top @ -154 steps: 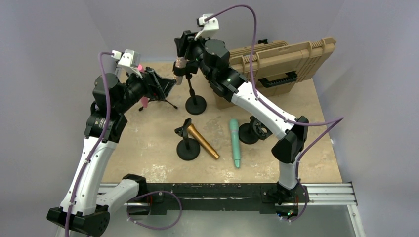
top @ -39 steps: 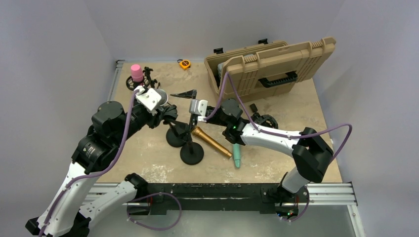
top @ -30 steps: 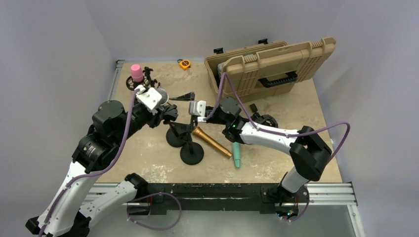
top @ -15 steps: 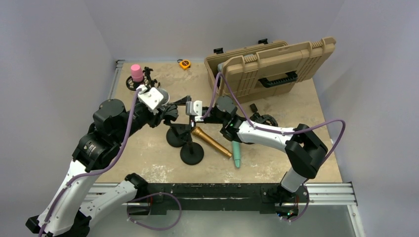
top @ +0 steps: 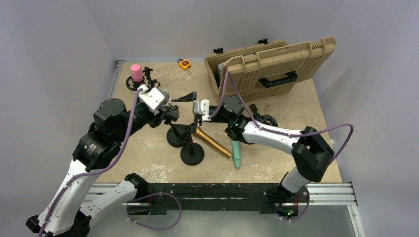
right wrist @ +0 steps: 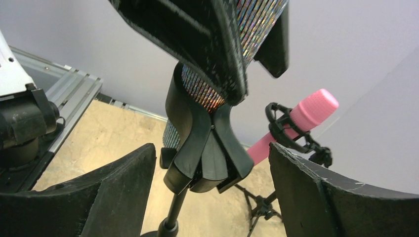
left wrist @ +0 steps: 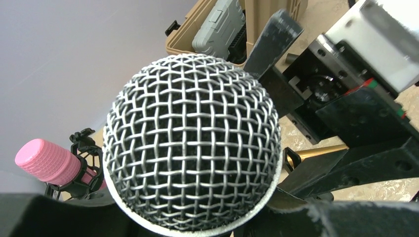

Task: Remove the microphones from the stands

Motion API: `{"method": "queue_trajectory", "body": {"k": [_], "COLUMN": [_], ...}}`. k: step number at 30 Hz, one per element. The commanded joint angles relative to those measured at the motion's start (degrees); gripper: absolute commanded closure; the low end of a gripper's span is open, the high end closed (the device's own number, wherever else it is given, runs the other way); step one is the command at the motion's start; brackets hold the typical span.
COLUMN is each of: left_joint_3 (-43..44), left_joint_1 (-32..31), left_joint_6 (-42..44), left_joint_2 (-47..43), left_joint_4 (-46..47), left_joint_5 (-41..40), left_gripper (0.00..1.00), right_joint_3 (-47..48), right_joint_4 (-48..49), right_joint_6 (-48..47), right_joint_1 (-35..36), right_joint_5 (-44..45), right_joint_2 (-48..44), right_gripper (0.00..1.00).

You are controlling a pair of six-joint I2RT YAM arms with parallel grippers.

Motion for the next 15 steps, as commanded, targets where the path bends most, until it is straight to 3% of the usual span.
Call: {"method": "queue_trajectory", "body": {"k": [1, 15], "left_joint_3": [2.0, 2.34], "left_joint_1": [0.2, 0.15], "left_joint_6": [-0.77, -1.25], "left_joint_2": [0.14, 0.34], "left_joint_4": [0.01, 0.02], "left_joint_5": [-0.19, 0.41], "left_gripper": [1.0, 1.0], "right_joint_3": [-0.74, 3.18], "right_joint_4": [4.26, 0.8], "right_joint_6": [0.39, -0.56], "right_joint_1": [-0.69, -1.09], "right_joint_5": [-0.33, -2.06], "right_joint_2": [-3.43, 1.45], "right_gripper": [0.18, 0.25]}}
